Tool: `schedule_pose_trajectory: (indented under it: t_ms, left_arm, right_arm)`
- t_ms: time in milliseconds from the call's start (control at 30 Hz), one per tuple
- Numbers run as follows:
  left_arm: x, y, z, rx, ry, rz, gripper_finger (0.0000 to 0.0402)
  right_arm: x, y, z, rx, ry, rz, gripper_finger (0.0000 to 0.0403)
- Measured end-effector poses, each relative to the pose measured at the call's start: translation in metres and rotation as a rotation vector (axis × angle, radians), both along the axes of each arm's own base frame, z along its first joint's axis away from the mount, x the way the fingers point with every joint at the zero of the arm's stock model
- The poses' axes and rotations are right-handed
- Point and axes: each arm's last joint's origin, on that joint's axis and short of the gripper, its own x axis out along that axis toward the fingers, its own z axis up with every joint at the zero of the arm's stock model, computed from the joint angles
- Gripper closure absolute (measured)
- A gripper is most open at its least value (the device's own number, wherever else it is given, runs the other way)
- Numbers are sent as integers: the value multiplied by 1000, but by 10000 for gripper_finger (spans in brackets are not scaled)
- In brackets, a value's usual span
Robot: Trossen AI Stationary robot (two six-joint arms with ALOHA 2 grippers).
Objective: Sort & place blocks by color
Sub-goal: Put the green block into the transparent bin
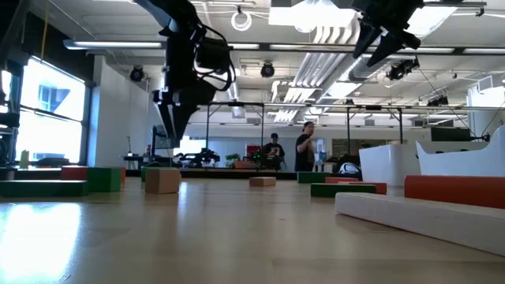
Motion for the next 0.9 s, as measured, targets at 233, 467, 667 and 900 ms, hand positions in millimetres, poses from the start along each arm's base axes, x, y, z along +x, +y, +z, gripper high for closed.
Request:
schedule_pose_trajectory:
  t_ms: [233, 467, 667, 900]
  left_arm:
    - [6, 5, -23, -38, 85, -42, 171]
    - [9, 7, -47, -99, 170, -60, 171]
    - [10, 12, -64, -114, 225, -52, 171]
    - [10, 17, -85, -159, 272, -41, 171]
  right_arm:
    - [0, 0, 0, 12, -12, -16, 185]
    - [0, 0, -1, 19, -6, -20, 185]
    - [0, 0, -1, 20, -7, -21, 185]
    - [0, 0, -1, 20, -7, -20, 185]
